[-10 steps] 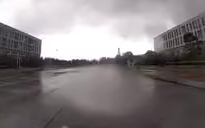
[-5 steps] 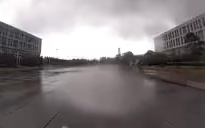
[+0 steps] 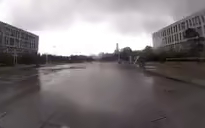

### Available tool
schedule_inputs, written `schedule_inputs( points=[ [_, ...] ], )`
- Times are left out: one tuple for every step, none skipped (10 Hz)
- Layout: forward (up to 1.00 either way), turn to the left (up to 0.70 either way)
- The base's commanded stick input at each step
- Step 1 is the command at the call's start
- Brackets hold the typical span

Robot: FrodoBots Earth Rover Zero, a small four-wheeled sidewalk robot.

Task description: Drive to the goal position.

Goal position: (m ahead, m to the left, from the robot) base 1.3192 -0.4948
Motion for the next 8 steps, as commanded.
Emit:
schedule_inputs(
  points=[
    [0.70,0.00],
    [0.70,0.00],
    [0.70,0.00],
    [0.70,0.00],
    [0.70,0.00],
    [0.70,0.00],
    [0.70,0.00],
    [0.70,0.00]
  ],
)
